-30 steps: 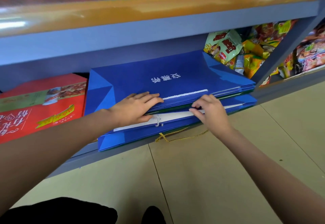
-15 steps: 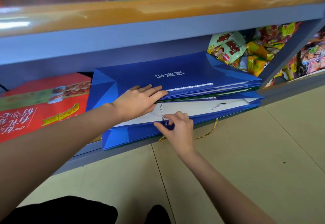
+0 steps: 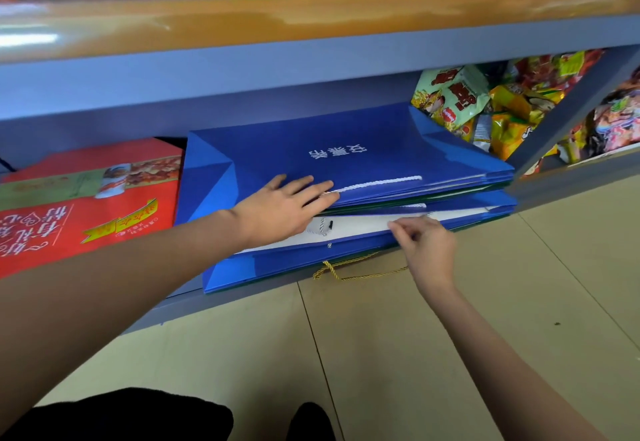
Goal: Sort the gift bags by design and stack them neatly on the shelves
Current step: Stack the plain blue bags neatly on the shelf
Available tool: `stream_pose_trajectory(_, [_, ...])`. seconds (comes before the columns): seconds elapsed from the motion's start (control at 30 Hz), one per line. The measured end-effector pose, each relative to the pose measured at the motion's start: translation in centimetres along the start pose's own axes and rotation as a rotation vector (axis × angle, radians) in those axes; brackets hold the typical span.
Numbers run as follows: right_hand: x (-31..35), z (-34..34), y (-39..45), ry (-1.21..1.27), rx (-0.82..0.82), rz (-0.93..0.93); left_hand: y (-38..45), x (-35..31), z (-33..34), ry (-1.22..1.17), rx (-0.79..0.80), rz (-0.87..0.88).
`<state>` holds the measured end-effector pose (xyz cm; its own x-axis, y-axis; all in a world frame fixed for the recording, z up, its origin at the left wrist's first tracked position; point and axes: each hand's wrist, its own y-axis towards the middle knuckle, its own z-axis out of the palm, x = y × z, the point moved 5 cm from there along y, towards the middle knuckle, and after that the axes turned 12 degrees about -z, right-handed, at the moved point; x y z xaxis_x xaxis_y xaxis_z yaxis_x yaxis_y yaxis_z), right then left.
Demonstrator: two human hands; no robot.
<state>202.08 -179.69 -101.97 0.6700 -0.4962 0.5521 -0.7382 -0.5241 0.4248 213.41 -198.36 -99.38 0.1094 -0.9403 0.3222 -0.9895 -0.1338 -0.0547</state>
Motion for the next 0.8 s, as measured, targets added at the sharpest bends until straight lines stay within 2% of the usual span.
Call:
stream_pose_trajectory(0.07, [1.7, 0.3, -0.4, -0.09, -0.023, -0.186, 0.1, -0.6, 0.7, 0.056, 0.101, -0.009])
stream_pose_trajectory(0.13, [3.3, 0.3, 0.0, -0.135, -0.112, -0.334, 0.1, -0.9, 1.4, 0.082, 0.113, -0.008])
stream_pose_trajectory(0.17, [4.2, 0.3, 0.3, -0.159, -0.149, -0.405, 0.2, -0.9, 1.3, 0.082, 0.065, 0.0])
stream_pose_trajectory(0.23, [5.7, 1.2, 1.0, -0.253, -0.084, -0.512, 0.1, -0.9, 1.1, 0.044, -0.13, 0.032])
stream_pose_trajectory(0.3, [6.4, 3.1, 1.4, -0.387, 0.088, -0.565, 0.0, -0.7, 1.7, -0.053, -0.248, 0.022])
stream_pose_trajectory(0.37, [6.8, 5.1, 1.5, -0.473, 0.205, -0.609, -0.4, -0.2, 2.5, -0.183, -0.278, -0.075])
stream_pose_trajectory(0.47, [7.2, 6.6, 1.6, -0.543, 0.225, -0.607, -1.2, -0.3, 2.9, -0.299, -0.306, -0.169])
stream_pose_trajectory(0.6, [7.9, 7.8, 2.0, -0.624, 0.268, -0.605, -1.4, 0.0, 2.7, -0.349, -0.331, -0.136])
stream_pose_trajectory(0.73, [6.0, 5.8, 2.3, -0.48, 0.258, -0.814, -0.8, -0.1, 3.6, -0.274, -0.249, -0.037])
stream_pose_trajectory(0.8, [3.2, 3.3, 2.6, -0.436, 0.267, -0.811, -0.9, -0.4, 4.6, -0.252, -0.201, -0.002])
